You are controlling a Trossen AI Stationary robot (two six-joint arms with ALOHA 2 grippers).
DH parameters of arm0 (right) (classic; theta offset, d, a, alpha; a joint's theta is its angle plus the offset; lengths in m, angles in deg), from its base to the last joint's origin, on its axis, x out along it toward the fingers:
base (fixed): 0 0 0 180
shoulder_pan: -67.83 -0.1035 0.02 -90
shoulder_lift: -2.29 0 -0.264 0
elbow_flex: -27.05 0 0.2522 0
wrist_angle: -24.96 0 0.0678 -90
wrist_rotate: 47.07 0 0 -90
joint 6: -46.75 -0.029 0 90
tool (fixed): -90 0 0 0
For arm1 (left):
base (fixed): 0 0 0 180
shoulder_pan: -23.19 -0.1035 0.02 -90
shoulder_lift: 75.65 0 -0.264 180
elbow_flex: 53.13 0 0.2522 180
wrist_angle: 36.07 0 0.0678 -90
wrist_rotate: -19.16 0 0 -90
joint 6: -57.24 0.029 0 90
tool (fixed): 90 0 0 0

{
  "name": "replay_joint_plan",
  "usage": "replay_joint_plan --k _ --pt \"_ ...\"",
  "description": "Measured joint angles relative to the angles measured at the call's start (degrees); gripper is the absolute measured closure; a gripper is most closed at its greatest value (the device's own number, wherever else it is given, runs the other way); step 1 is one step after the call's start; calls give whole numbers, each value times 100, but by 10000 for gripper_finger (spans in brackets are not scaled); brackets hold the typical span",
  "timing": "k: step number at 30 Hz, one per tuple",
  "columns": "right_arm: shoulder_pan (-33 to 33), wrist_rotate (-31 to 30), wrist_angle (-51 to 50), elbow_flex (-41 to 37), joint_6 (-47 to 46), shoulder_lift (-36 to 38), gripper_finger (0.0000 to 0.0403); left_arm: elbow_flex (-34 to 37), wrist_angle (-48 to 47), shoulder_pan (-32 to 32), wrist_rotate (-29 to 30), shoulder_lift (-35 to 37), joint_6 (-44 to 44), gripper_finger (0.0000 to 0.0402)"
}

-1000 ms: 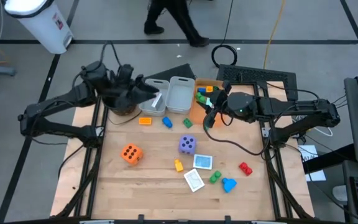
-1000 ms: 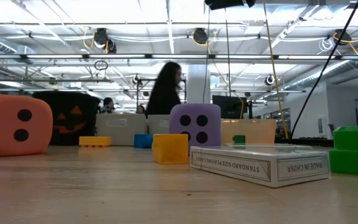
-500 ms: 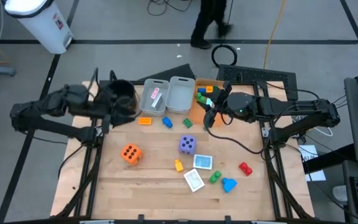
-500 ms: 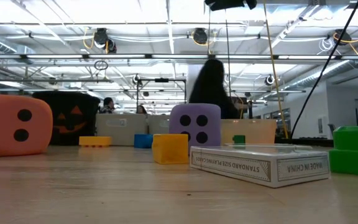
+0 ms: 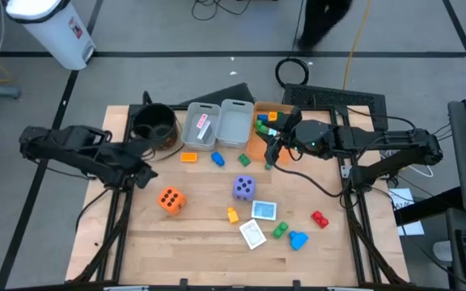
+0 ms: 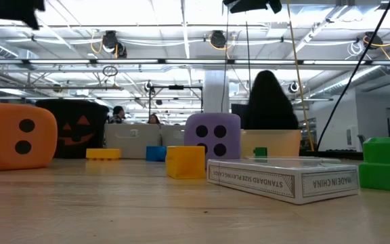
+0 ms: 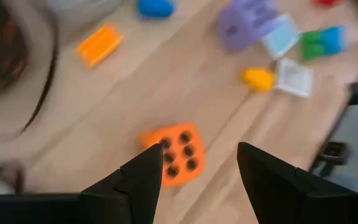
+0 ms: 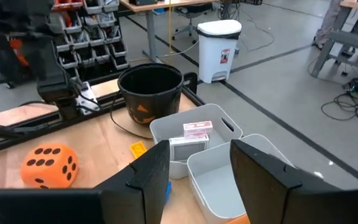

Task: Pick & Place Toys
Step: Put the orange dice into the right gray bin

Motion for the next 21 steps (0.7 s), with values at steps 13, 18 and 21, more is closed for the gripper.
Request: replay_joint_plan --k 13,18,21 --pt "-2 768 -75 0 -69 0 243 1210 -271 16 -1029 -42 -1139 186" --pt "0 1081 -100 0 95 0 243 1880 547 15 -1126 -43 -1423 185" --pt "0 1301 -121 0 218 0 243 2202 989 13 -1198 -42 -1424 185"
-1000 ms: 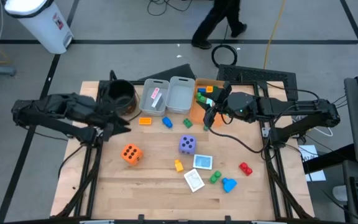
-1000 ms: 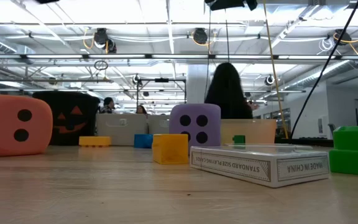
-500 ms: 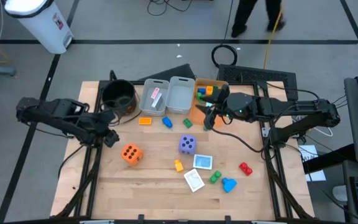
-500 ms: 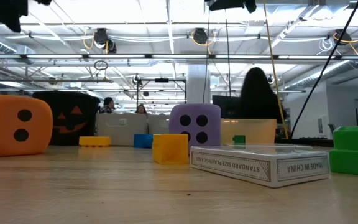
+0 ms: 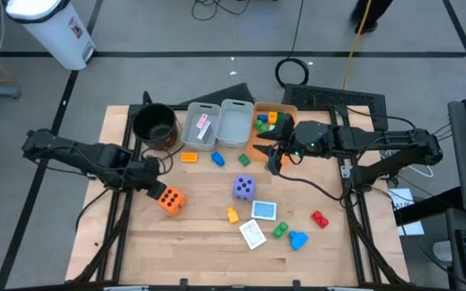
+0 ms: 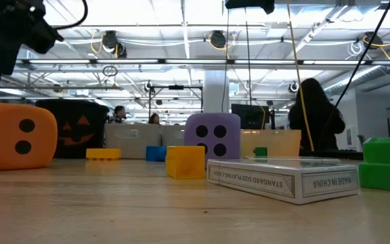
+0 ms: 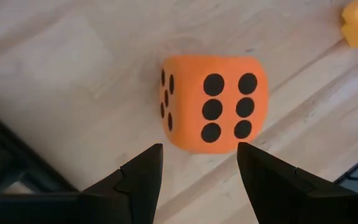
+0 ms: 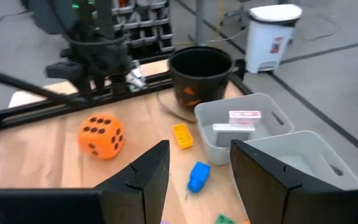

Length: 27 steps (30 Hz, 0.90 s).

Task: Pick & Place Toys
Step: Put the orange dice into the right gray bin

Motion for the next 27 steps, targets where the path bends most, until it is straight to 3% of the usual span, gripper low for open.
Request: replay_joint_plan --k 6,16,27 --pt "0 40 -155 0 17 0 243 549 730 -27 -284 0 -23 185" --pt "0 40 -157 0 17 0 243 633 858 -579 -341 2 812 182" --pt "0 40 -153 0 -46 0 243 633 825 -1413 -654 2 1604 130"
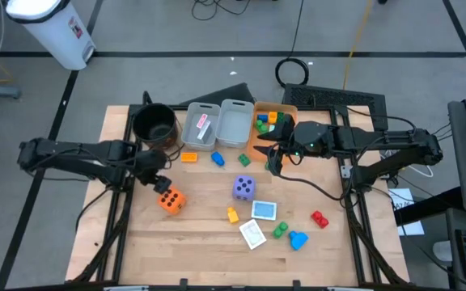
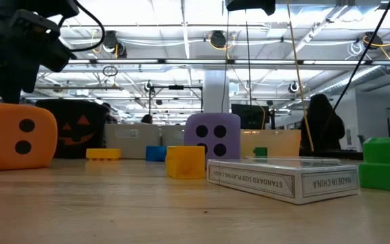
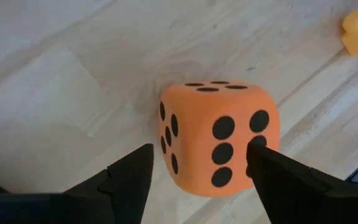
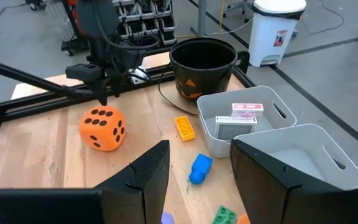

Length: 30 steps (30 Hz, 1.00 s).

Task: Pick & Place Toys
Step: Put the orange dice into the right gray bin

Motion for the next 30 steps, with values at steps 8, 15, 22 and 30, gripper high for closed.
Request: replay_joint_plan --k 8,15,22,30 --pt "0 -2 1 0 -43 0 243 0 7 -176 -515 0 362 91" --pt "0 -9 2 0 -133 0 243 361 320 -174 -934 0 468 89" --pt "1 -15 4 0 -133 0 243 840 768 -174 -937 16 346 89" --pt "2 -17 2 0 -132 0 243 1082 1879 -174 -1073 15 278 89"
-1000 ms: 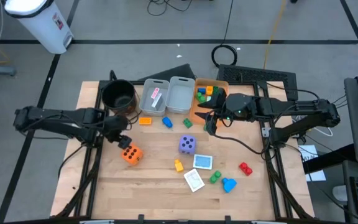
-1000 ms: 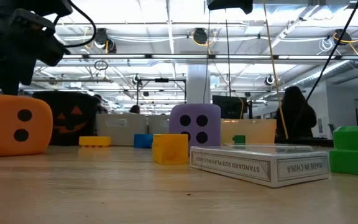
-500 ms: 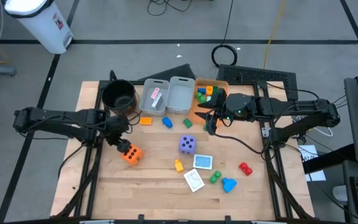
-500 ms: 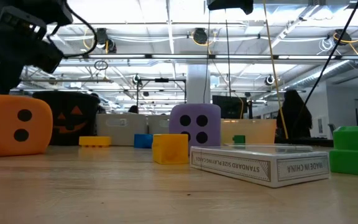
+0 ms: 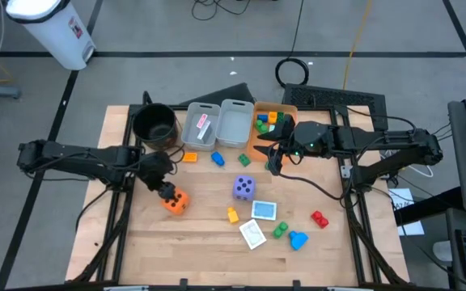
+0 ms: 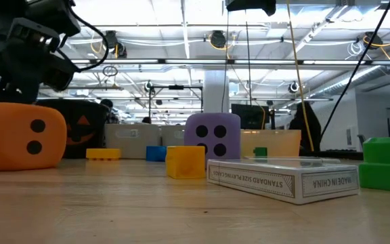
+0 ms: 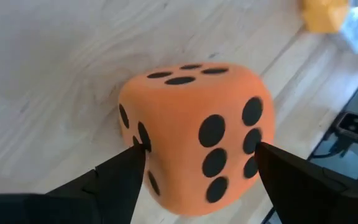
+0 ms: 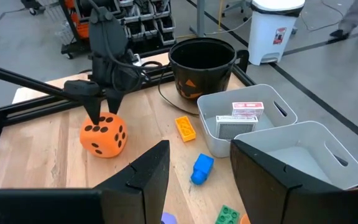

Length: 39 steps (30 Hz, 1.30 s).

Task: Pick & Place Toys
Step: Put the orange dice into the right gray bin

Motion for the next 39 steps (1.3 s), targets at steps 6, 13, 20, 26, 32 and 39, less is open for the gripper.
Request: replay_joint_plan --k 6,13,20,26,32,39 --pt "2 0 0 0 1 0 243 0 60 -4 -9 0 -20 89" --pt "2 -2 0 0 23 0 243 0 55 -4 -2 -1 -59 89" --pt "2 0 -1 0 47 0 243 0 -228 -4 204 -5 -35 89" --pt "1 0 0 0 45 0 243 0 -283 -4 263 -4 -53 89" --pt "2 -1 -1 0 47 0 243 0 -294 -4 279 -3 -53 89" --pt "1 -2 0 0 47 0 243 -123 -406 -114 85 2 -15 89"
